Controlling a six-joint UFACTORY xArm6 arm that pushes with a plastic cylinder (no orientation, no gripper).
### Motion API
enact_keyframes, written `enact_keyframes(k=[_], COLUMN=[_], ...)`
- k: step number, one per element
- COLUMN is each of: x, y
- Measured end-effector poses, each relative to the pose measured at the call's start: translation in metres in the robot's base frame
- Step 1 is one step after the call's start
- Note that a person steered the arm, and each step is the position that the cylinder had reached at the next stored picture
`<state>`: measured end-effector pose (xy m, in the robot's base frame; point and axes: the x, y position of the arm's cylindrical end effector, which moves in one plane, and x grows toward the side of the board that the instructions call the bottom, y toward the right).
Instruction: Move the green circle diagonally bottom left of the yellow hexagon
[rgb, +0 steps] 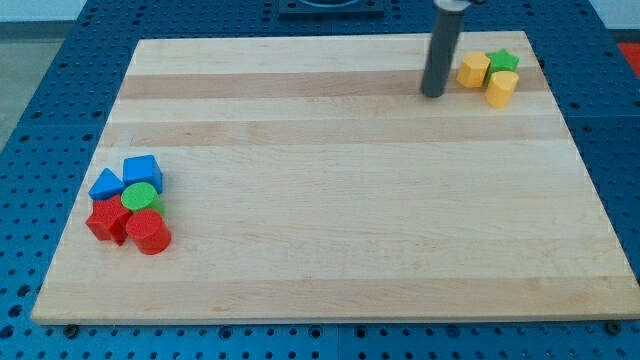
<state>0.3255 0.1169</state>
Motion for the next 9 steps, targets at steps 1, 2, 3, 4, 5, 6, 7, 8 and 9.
enact_keyframes(k=[1,2,3,4,5,6,7,8,9], x=[0.012,0.019,0.02,0.02,0.02,0.02,0.02,0.033,0.063], y=[-0.037,-0.064,-0.086,-0.106,-0.126,-0.147,-0.175,-0.222,-0.265])
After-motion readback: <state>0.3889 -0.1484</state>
